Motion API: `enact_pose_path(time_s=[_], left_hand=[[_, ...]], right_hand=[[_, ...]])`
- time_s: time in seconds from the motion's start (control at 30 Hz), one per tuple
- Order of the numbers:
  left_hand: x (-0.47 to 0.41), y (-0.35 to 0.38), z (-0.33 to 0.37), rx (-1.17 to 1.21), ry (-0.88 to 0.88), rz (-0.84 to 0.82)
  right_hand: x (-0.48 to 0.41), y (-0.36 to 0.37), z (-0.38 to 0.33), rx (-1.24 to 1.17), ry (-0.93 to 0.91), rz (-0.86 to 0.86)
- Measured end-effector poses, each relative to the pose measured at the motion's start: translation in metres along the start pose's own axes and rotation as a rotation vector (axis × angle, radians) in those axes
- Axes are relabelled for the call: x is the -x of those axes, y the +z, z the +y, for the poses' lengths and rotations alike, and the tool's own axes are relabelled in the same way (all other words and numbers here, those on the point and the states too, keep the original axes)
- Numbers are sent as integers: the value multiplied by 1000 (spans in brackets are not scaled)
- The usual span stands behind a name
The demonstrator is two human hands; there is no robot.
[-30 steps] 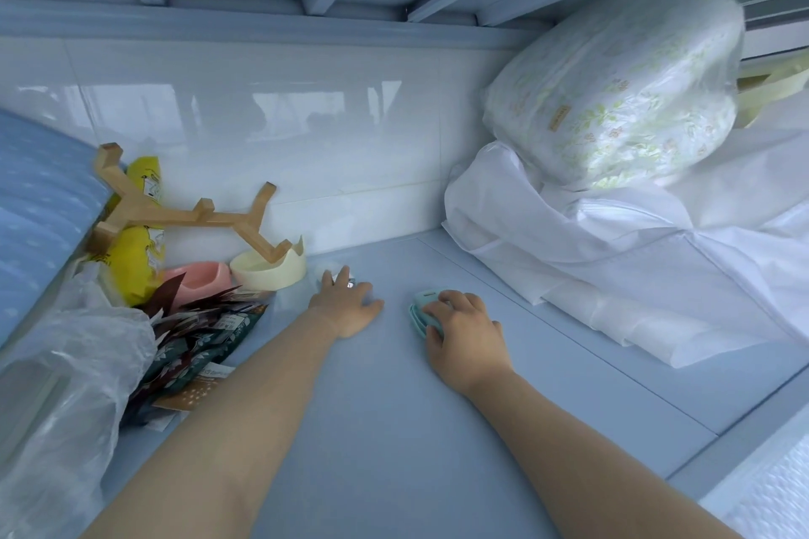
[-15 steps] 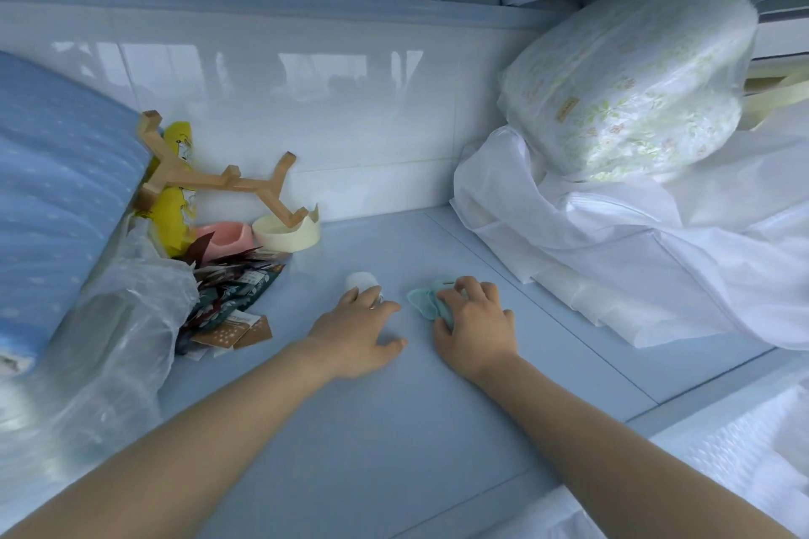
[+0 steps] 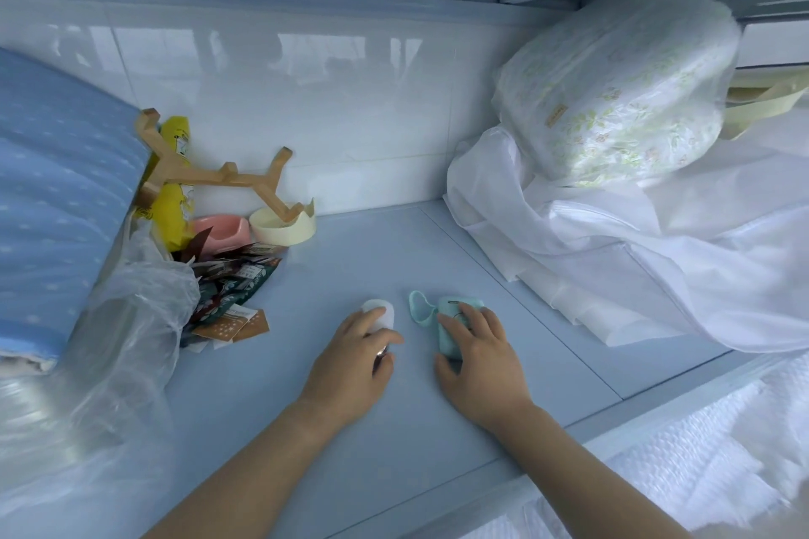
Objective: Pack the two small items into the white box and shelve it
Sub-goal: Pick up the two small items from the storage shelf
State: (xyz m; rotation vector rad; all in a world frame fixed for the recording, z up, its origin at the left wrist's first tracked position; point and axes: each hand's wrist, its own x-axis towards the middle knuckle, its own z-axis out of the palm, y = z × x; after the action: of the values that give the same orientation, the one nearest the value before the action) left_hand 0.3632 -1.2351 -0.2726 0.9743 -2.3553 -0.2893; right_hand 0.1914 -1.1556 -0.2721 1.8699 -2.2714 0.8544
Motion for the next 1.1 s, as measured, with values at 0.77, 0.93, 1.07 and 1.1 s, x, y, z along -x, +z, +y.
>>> enact_pose_path(time_s=[0.77, 0.93, 1.07, 1.1], left_hand=[[7, -3, 12, -14, -16, 71], [6, -7, 17, 3, 12, 60], [0, -6, 30, 2, -58, 79], [-3, -3, 35, 20, -68, 84]], right_hand=[[9, -5, -7, 73, 177, 55], [11, -10, -6, 69, 202, 38], [21, -21, 6, 102, 334, 79], [22, -24, 9, 119, 370, 77]])
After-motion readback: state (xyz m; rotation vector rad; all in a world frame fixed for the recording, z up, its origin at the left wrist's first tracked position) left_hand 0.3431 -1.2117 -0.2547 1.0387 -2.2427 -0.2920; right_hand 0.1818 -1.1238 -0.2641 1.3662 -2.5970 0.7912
